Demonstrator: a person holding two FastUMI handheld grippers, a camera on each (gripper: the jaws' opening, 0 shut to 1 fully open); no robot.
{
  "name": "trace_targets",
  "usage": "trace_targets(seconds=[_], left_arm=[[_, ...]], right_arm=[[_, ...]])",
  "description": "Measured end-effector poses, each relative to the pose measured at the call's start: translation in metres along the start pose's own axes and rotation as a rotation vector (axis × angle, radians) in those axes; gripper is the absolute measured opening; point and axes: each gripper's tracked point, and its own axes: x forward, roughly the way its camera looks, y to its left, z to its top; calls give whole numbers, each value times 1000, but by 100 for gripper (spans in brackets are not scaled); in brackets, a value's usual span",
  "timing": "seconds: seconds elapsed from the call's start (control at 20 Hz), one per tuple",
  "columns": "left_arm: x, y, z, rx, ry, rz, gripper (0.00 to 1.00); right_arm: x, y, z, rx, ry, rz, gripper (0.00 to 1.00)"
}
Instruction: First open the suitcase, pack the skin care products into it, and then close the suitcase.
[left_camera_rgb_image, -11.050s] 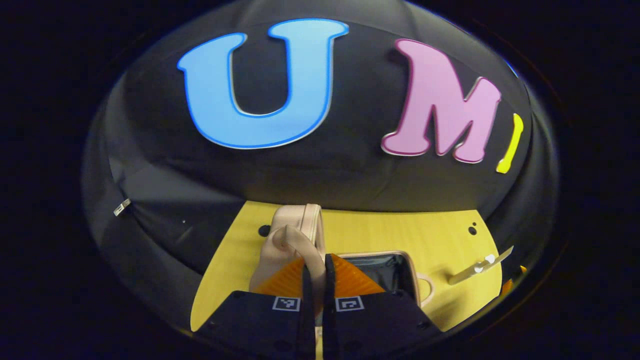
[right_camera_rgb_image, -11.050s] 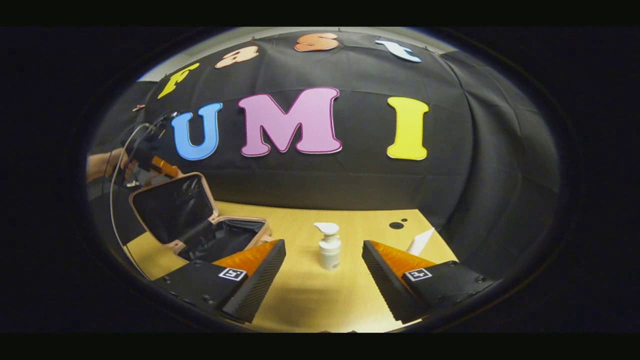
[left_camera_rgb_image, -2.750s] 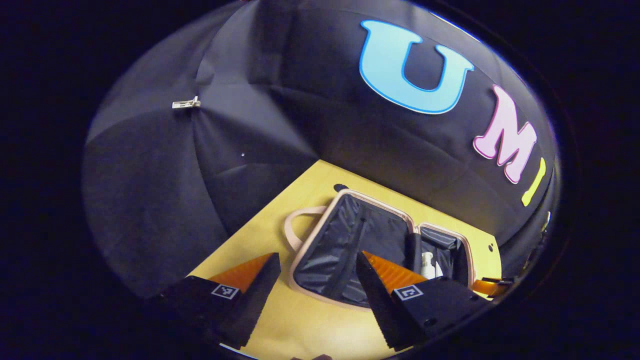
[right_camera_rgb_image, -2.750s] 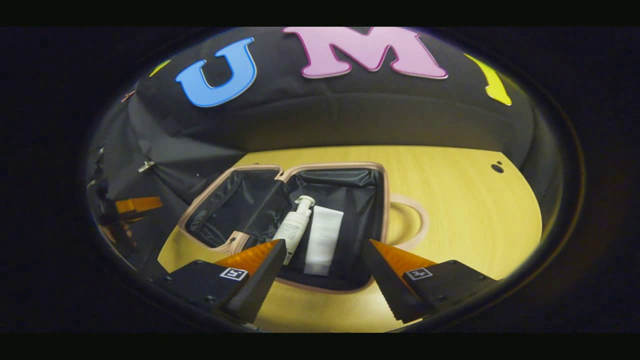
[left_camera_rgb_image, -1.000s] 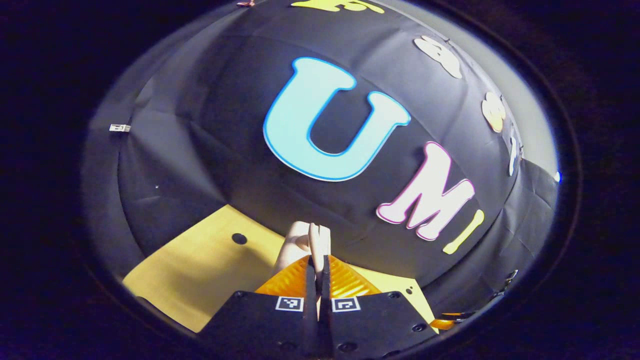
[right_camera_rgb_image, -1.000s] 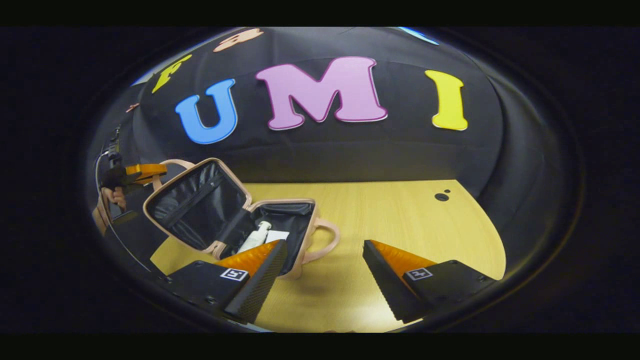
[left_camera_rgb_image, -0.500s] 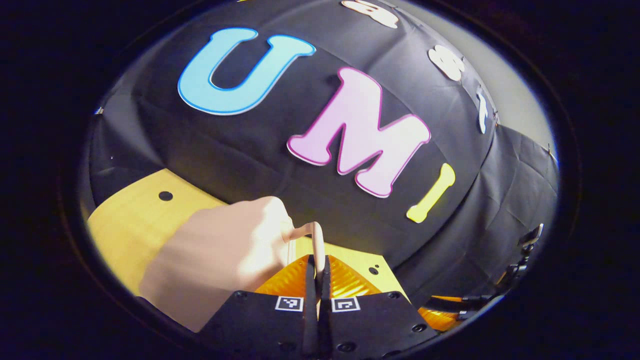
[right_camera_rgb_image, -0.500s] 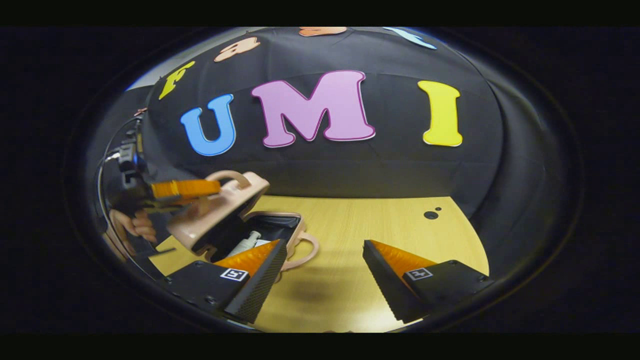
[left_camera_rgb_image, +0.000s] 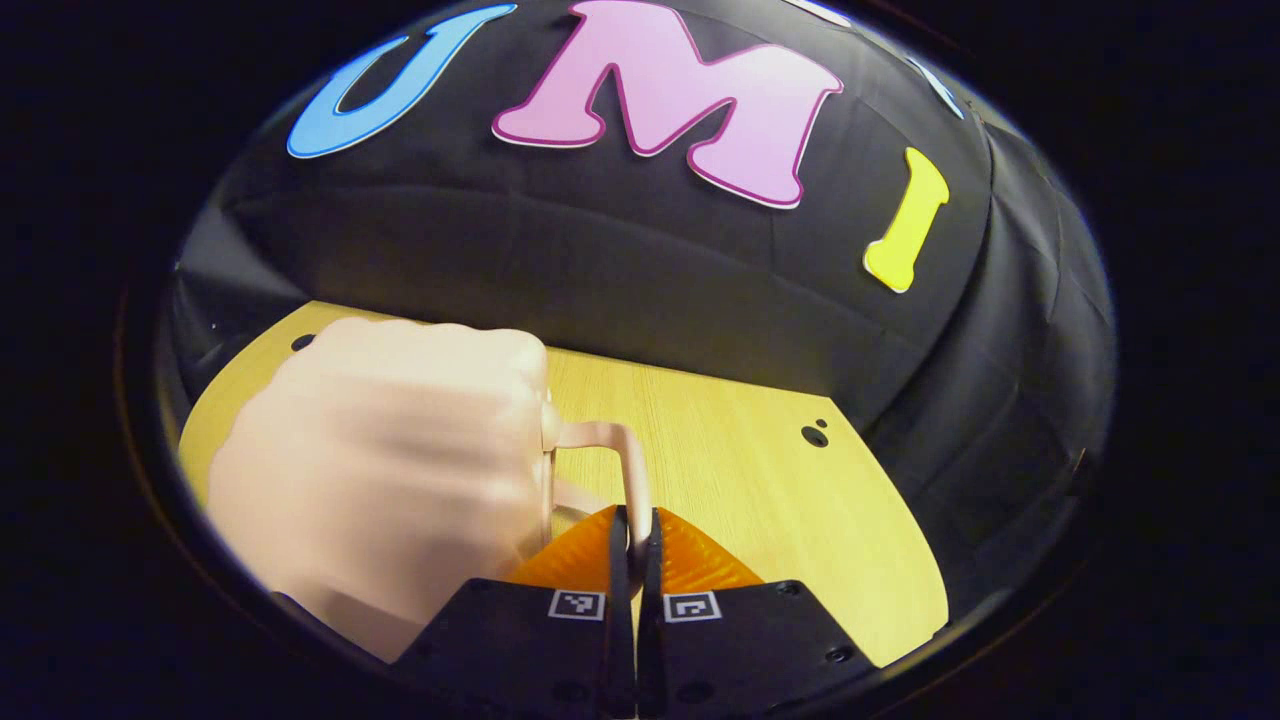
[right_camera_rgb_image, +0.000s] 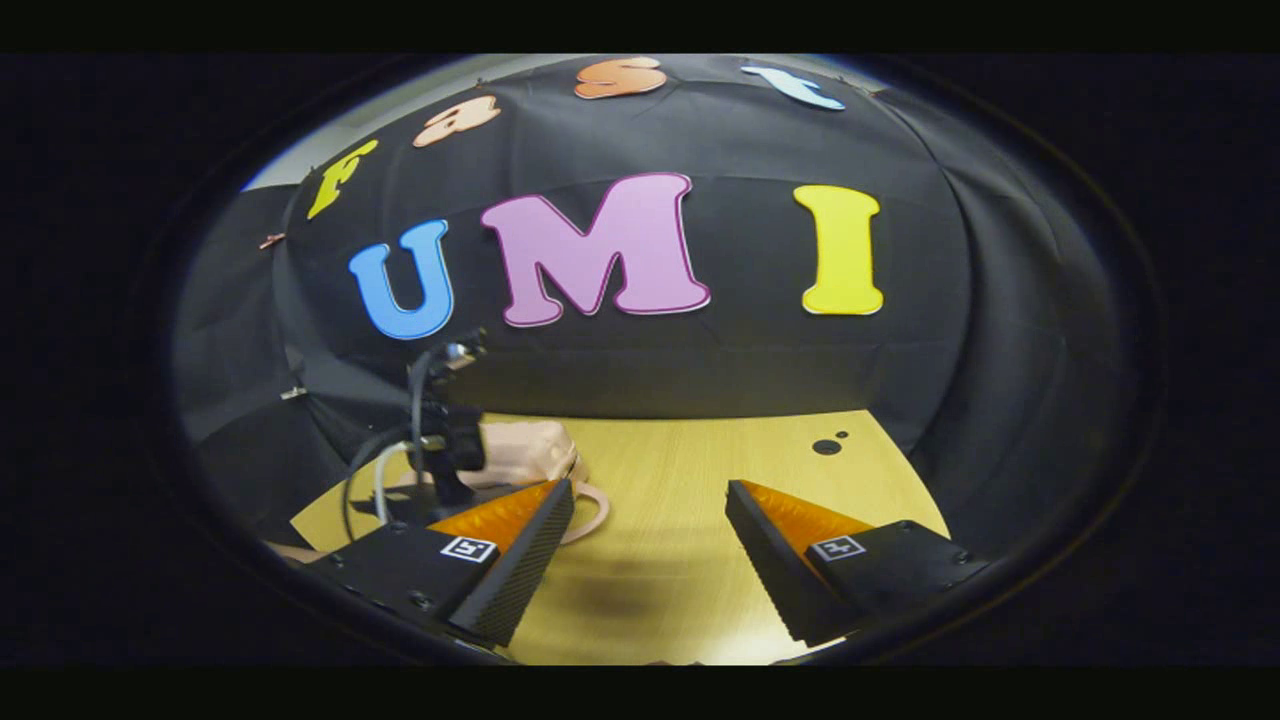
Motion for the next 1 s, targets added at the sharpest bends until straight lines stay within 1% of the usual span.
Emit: trace_targets(seconds=[0.05,0.1,0.15,0.2,0.25,0.3,0.35,0.4,0.45,0.55,0.6,0.7,0.75,0.85,0.9,1.0], left_arm=[[0,0,-4,12,-1,-5,9],[-6,-8,-3,-10,-2,-44,22],[-12,-15,3,-53,-18,-71,31],[-25,-21,11,-94,-37,-91,60],[-41,-19,23,-120,-62,-92,70],[-62,-17,35,-131,-94,-92,97],[-87,-13,48,-120,-134,-89,97],[-113,-7,63,-83,-180,-76,96],[-140,2,78,-17,-224,-39,96],[-195,29,111,157,-338,95,96],[-223,32,125,226,-383,124,96],[-279,31,135,308,-429,154,96],[-304,29,134,319,-449,153,96],[-343,31,134,291,-474,140,96],[-362,35,131,268,-491,147,96],[-383,47,111,245,-510,181,98]], right_arm=[[-5,-2,0,5,-2,-11,97],[-10,-2,2,6,-8,-24,97],[-18,7,-19,1,-19,-34,97],[-24,6,-15,-9,-32,-47,97],[-31,5,-9,-21,-52,-60,97],[-38,5,-3,-27,-71,-74,97],[-47,7,5,-25,-92,-87,97],[-55,10,13,-15,-115,-95,97],[-64,14,20,-4,-135,-100,97],[-79,19,33,2,-178,-123,97],[-91,18,40,-6,-200,-139,97],[-115,35,55,-44,-246,-146,97],[-128,46,62,-65,-270,-139,97],[-150,63,74,-87,-322,-129,97],[-159,73,77,-85,-336,-119,97],[-173,85,75,-69,-355,-108,97]])
